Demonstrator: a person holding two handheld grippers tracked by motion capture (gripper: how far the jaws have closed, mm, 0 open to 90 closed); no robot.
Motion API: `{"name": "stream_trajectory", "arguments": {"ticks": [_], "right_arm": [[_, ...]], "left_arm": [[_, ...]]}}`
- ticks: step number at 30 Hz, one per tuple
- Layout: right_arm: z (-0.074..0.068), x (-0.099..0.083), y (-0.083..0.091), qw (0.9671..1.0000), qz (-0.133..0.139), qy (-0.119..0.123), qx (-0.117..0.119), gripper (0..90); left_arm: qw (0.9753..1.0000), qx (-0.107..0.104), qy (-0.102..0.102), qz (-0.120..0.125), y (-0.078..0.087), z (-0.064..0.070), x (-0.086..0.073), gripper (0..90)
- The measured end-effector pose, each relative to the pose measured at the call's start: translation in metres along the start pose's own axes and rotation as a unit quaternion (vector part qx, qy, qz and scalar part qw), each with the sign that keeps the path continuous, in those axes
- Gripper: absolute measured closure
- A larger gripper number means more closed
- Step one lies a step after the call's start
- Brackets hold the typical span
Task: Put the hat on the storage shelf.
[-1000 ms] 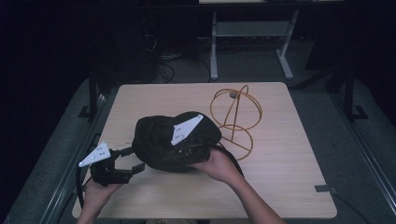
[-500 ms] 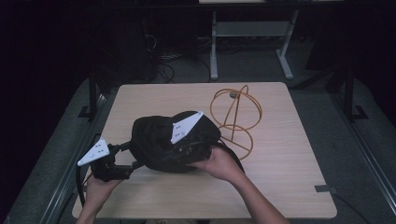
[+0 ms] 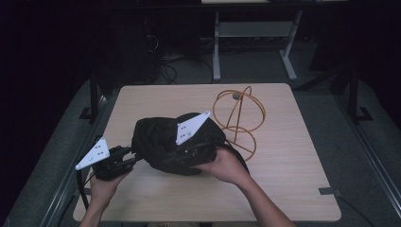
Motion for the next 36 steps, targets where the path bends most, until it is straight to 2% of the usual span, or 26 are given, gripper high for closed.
{"name": "stream_trajectory", "arguments": {"ticks": [5,7,13,20,23,25,30,36], "right_arm": [[0.002,0.000,0.006,1.0000,0.006,-0.002,-0.002,81.2],[0.002,-0.001,0.007,0.9999,0.010,-0.007,-0.004,80.8],[0.005,-0.007,0.012,0.9996,0.016,-0.020,-0.008,78.1],[0.007,-0.011,0.018,0.9991,0.024,-0.029,-0.020,73.5],[0.007,-0.013,0.019,0.9992,0.024,-0.025,-0.021,74.1],[0.007,-0.015,0.020,0.9989,0.017,-0.014,-0.040,75.1],[0.005,-0.020,0.027,0.9982,0.021,-0.012,-0.055,66.9],[0.004,-0.035,0.038,0.9969,0.025,-0.016,-0.073,55.0]], "left_arm": [[0.9999,0.004,-0.010,-0.006,-0.001,0.001,0.007,82.0],[0.9997,0.007,-0.014,-0.016,-0.001,0.001,0.009,83.4],[0.9993,0.011,-0.025,-0.024,-0.003,0.002,0.022,84.9],[0.9985,0.014,-0.044,-0.031,-0.007,0.005,0.052,85.4],[0.9980,0.013,-0.053,-0.033,-0.010,0.006,0.067,85.5],[0.9971,0.017,-0.061,-0.043,-0.012,0.006,0.075,85.6],[0.9962,0.022,-0.065,-0.055,-0.014,0.002,0.089,85.7],[0.9962,0.025,-0.066,-0.051,-0.013,-0.004,0.103,85.7]]}}
Point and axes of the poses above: each handheld gripper's, and its own axes: y roughly backward along the jaws, x roughly out of its top, z roughly to its right, the point moved 10 cm from there along -y, roughly forward along the jaws, and after that the axes turned 3 degrees about y, right-handed, at the moved point
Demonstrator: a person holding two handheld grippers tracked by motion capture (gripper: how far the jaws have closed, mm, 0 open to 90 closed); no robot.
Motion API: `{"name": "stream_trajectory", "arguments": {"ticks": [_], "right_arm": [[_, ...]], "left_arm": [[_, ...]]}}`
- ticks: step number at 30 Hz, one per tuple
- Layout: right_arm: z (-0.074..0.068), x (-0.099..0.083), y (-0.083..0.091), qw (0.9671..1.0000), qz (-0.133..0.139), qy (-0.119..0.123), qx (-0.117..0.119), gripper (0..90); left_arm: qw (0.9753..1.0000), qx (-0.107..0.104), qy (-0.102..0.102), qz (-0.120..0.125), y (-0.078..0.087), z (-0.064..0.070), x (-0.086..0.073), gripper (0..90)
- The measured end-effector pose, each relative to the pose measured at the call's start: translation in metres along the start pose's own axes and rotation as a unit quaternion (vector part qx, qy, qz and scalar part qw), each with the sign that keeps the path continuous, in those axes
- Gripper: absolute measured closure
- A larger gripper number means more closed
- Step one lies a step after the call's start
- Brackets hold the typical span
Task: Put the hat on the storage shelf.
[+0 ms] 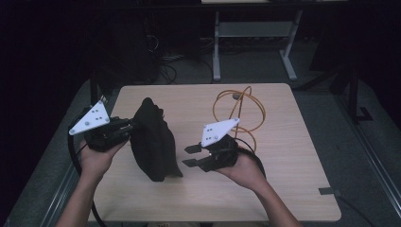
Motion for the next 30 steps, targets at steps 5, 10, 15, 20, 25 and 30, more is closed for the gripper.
{"name": "stream_trajectory", "arguments": {"ticks": [5,10,15,20,25,30], "right_arm": [[0.001,-0.024,0.015,0.9993,-0.012,0.001,-0.035,48.8],[0.003,-0.053,0.033,0.9980,-0.017,-0.020,-0.058,45.8],[0.004,-0.080,0.051,0.9953,-0.018,-0.036,-0.088,42.1],[0.010,-0.115,0.069,0.9896,-0.023,-0.076,-0.120,39.2],[0.014,-0.151,0.083,0.9824,-0.039,-0.099,-0.153,34.9],[0.020,-0.176,0.095,0.9766,-0.051,-0.118,-0.173,31.7]], "left_arm": [[1.0000,-0.003,0.008,0.003,-0.003,-0.007,0.008,85.7],[0.9999,-0.008,0.010,0.002,-0.009,-0.010,0.017,85.7],[0.9999,-0.014,0.002,-0.006,-0.014,-0.012,0.028,85.6],[0.9998,-0.016,-0.006,-0.009,-0.018,-0.013,0.039,85.7],[0.9996,-0.028,0.002,-0.005,-0.024,-0.016,0.048,85.6],[0.9992,-0.039,0.011,-0.007,-0.034,-0.017,0.056,85.7]]}}
Point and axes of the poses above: each handheld gripper's, and its own axes: y roughly backward along the jaws, x roughly out of its top, z roughly to its right, the point moved 10 cm from there along -y, roughly forward along the jaws, and after that the axes turned 3 degrees about y, right-handed, at the moved point
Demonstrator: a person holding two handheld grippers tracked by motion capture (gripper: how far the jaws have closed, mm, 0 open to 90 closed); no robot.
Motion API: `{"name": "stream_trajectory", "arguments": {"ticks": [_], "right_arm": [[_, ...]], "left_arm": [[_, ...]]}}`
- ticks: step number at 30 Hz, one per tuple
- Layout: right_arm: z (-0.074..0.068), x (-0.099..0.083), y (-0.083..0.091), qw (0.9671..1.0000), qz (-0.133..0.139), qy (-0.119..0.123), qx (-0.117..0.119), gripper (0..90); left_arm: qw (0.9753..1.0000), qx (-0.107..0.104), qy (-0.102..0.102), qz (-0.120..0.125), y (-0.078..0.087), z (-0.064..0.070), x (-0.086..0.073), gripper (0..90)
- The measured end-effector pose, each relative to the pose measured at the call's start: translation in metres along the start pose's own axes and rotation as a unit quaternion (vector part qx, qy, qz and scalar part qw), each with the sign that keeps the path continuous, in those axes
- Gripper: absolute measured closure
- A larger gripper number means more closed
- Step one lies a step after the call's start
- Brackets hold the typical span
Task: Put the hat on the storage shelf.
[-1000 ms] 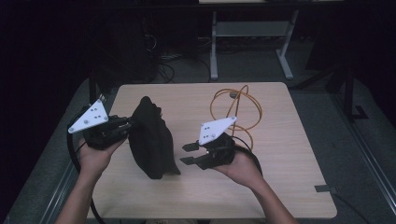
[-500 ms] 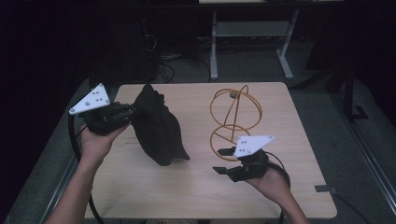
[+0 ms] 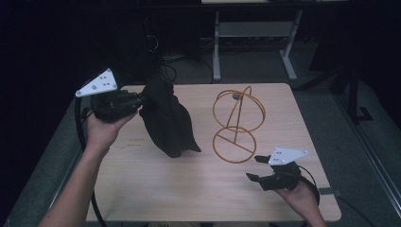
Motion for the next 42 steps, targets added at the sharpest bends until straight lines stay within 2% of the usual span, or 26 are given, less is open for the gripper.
{"name": "stream_trajectory", "arguments": {"ticks": [5,12,16,20,31,38,42], "right_arm": [[0.011,-0.013,0.004,0.9998,-0.002,-0.011,-0.014,28.9],[0.019,-0.021,0.008,0.9995,-0.002,-0.019,-0.025,28.9],[0.022,-0.022,0.010,0.9992,0.002,-0.028,-0.027,28.7],[0.026,-0.021,0.014,0.9983,0.013,-0.031,-0.048,28.7],[0.035,-0.024,0.021,0.9964,0.027,-0.041,-0.069,28.3],[0.040,-0.022,0.026,0.9949,0.040,-0.049,-0.079,28.4],[0.041,-0.023,0.025,0.9951,0.037,-0.047,-0.078,28.1]], "left_arm": [[0.9998,-0.008,-0.004,-0.018,-0.011,0.000,0.007,85.6],[0.9993,-0.028,-0.002,-0.025,-0.028,-0.001,0.022,85.6],[0.9989,-0.039,-0.003,-0.025,-0.038,-0.001,0.032,85.6],[0.9985,-0.050,0.000,-0.021,-0.046,-0.001,0.045,85.6],[0.9976,-0.067,-0.004,-0.018,-0.065,-0.003,0.081,85.6],[0.9956,-0.088,-0.018,-0.024,-0.088,0.009,0.103,85.5],[0.9919,-0.105,-0.043,-0.056,-0.114,0.023,0.113,85.5]]}}
Point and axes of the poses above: each handheld gripper's, and its own axes: y roughly backward along the jaws, x roughly out of its top, z roughly to its right, the point moved 10 cm from there along -y, roughly forward along the jaws, and after that the axes turned 3 degrees about y, right-handed, at the moved point
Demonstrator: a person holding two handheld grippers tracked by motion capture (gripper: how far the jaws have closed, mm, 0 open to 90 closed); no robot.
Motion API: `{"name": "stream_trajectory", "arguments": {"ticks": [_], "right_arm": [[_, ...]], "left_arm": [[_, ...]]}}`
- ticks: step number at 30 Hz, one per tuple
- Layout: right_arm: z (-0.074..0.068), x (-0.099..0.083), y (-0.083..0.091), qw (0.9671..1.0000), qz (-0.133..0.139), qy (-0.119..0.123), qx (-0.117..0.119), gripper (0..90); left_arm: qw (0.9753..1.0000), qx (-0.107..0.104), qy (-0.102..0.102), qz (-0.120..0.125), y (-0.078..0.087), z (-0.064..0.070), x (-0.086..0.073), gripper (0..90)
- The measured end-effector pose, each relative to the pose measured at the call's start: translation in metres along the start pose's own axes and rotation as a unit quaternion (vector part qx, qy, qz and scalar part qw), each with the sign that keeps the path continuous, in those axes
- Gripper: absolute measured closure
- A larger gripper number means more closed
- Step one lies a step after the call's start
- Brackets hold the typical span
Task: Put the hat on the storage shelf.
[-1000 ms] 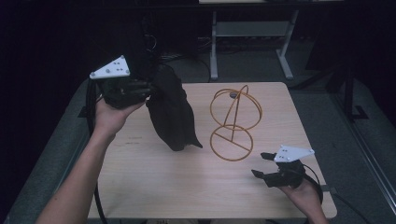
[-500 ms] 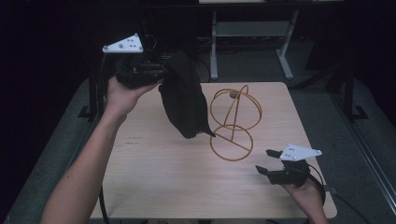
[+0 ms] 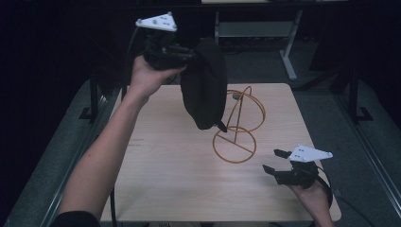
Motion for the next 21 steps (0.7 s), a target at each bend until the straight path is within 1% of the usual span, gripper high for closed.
{"name": "stream_trajectory", "arguments": {"ticks": [3,5,8,9,10,11,14,15,16,17,18,19,20,21], "right_arm": [[0.001,0.001,0.000,1.0000,0.001,0.000,-0.001,28.1],[0.002,0.001,-0.001,1.0000,0.003,0.000,-0.001,28.1],[0.003,0.001,0.000,1.0000,0.004,-0.004,-0.001,28.1],[0.003,0.001,0.000,1.0000,0.005,-0.004,-0.001,28.1],[0.003,0.001,0.000,1.0000,0.005,-0.005,-0.001,28.1],[0.002,0.001,0.000,1.0000,0.004,-0.005,0.000,28.1],[0.003,0.001,-0.001,1.0000,0.005,-0.005,0.002,28.1],[0.003,0.000,-0.001,1.0000,0.005,-0.006,0.003,28.1],[0.003,0.000,-0.002,0.9999,0.006,-0.008,0.005,28.1],[0.003,0.000,-0.002,0.9999,0.006,-0.009,0.006,28.0],[0.002,0.000,-0.002,0.9999,0.005,-0.009,0.007,28.1],[0.002,0.000,-0.002,0.9999,0.005,-0.009,0.007,28.1],[0.001,-0.001,-0.003,0.9999,0.004,-0.009,0.008,28.1],[0.001,-0.001,-0.003,0.9999,0.002,-0.009,0.010,28.0]], "left_arm": [[0.9996,-0.014,-0.008,-0.023,-0.021,0.006,0.008,85.5],[0.9993,-0.019,-0.012,-0.030,-0.034,0.009,0.013,85.4],[0.9987,-0.026,-0.011,-0.041,-0.056,0.012,0.015,85.3],[0.9986,-0.027,-0.011,-0.043,-0.062,0.012,0.015,85.3],[0.9984,-0.032,-0.004,-0.046,-0.073,0.014,0.014,85.3],[0.9981,-0.037,-0.001,-0.050,-0.081,0.015,0.012,85.3],[0.9963,-0.048,0.006,-0.071,-0.115,0.019,0.004,85.3],[0.9955,-0.051,0.014,-0.078,-0.126,0.021,0.001,85.3],[0.9944,-0.057,0.019,-0.087,-0.137,0.023,-0.002,85.2],[0.9928,-0.064,0.025,-0.098,-0.148,0.026,-0.006,84.8],[0.9904,-0.067,0.028,-0.118,-0.158,0.028,-0.012,83.9],[0.9880,-0.067,0.028,-0.136,-0.166,0.030,-0.017,82.0],[0.9870,-0.065,0.025,-0.145,-0.171,0.031,-0.020,77.7],[0.9861,-0.068,0.022,-0.150,-0.177,0.033,-0.023,75.1]]}}
Point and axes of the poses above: each handheld gripper's, and its own axes: y roughly backward along the jaws, x roughly out of its top, z roughly to its right, the point moved 10 cm from there along -y, roughly forward along the jaws, and after that the axes turned 3 degrees about y, right-handed, at the moved point
